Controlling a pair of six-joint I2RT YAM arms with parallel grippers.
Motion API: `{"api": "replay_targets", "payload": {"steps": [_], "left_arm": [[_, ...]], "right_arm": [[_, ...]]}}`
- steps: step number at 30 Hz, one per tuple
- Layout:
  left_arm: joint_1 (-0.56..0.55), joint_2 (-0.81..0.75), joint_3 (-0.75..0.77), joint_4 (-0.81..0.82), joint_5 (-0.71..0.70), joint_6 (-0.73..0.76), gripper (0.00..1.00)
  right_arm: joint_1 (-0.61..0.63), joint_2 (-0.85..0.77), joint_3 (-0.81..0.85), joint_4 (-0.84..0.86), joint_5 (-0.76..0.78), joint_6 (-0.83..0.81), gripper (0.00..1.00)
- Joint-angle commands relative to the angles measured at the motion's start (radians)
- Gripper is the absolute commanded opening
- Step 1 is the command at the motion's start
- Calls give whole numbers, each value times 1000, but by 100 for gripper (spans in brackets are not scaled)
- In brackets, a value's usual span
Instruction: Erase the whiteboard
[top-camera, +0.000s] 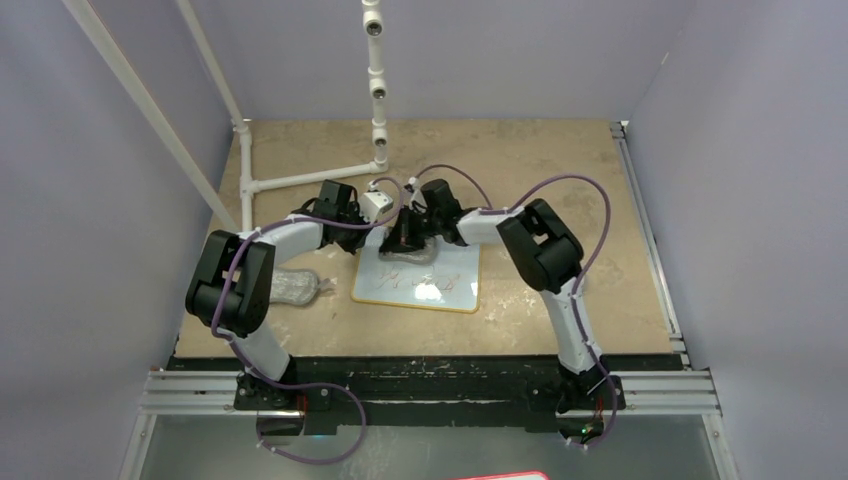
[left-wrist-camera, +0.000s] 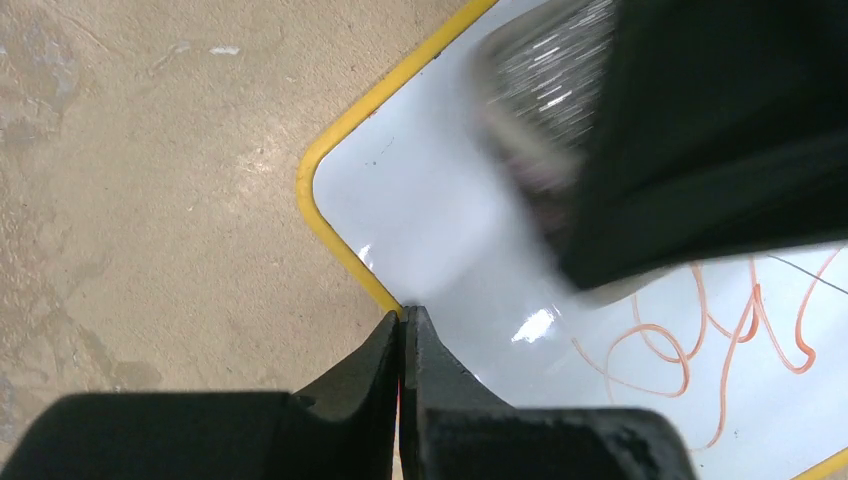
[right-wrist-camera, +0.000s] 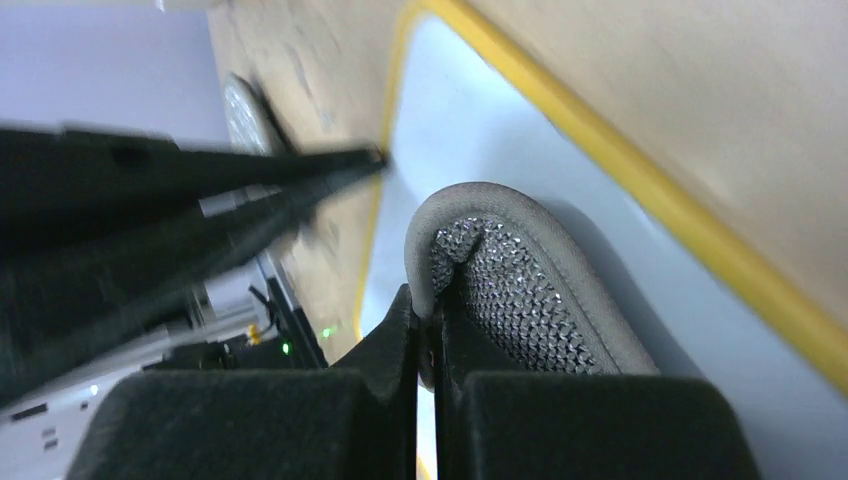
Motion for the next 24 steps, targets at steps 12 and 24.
{"api": "replay_targets", "payload": {"steps": [12,24], "left_arm": [[0,55,-67,-143,-63,30,0],[0,41,-72,-142,-84,47,0]], "right_arm": [[31,46,-23,-118,68,-19,0],[-258,-255,-497,-95,161,-142,0]]}}
